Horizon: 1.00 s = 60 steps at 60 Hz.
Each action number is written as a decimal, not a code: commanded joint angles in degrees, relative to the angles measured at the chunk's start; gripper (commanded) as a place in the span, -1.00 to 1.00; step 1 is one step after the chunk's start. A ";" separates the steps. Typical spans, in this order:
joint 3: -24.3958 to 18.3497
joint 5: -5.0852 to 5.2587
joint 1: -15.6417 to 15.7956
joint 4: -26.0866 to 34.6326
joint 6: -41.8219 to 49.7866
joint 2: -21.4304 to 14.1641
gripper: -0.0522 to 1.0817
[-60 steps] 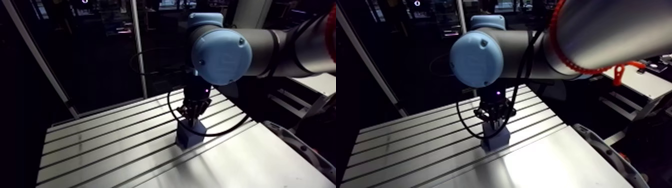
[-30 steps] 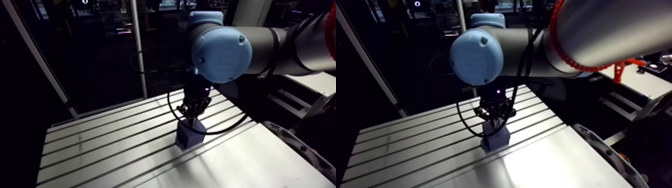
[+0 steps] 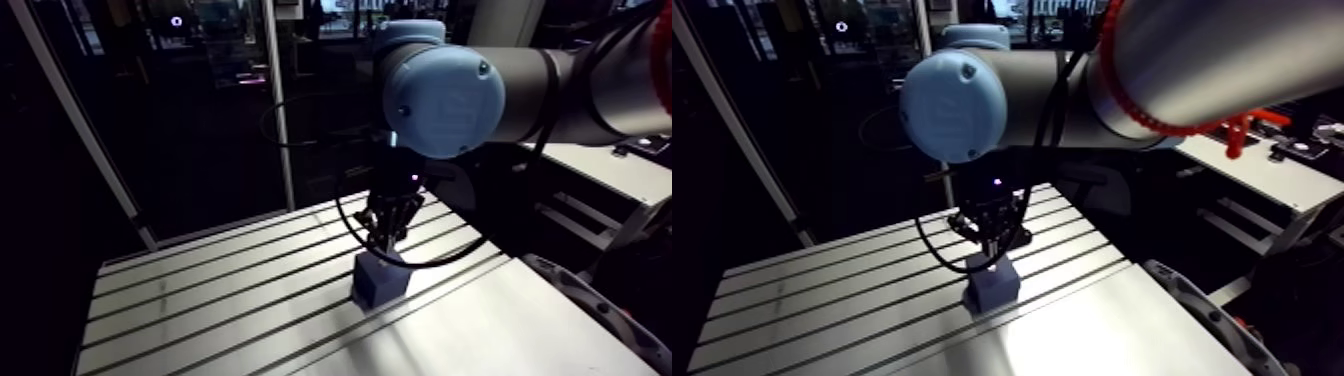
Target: Pick up the M10 bolt and insert it into the hex recess until seated.
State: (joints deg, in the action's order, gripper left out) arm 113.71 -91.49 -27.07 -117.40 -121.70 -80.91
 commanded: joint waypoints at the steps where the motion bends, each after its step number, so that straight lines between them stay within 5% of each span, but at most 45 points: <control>1: -0.60 -0.13 0.08 2.08 0.18 -1.03 -0.06; 2: -0.70 -0.13 0.08 2.27 0.19 -1.04 -0.57; 3: -0.79 -0.21 0.00 2.52 0.19 -1.05 -0.86; 5: -0.81 -0.37 -0.01 2.49 0.19 -1.12 -0.90; 20: -2.92 -1.61 0.15 5.33 1.72 -3.77 -0.90; 30: -7.88 -1.39 0.74 11.68 6.78 -4.99 -0.90; 60: -21.36 -1.45 12.02 25.09 17.97 -5.66 -0.90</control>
State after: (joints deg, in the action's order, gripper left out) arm 99.35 -92.93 -21.56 -99.37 -109.49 -85.62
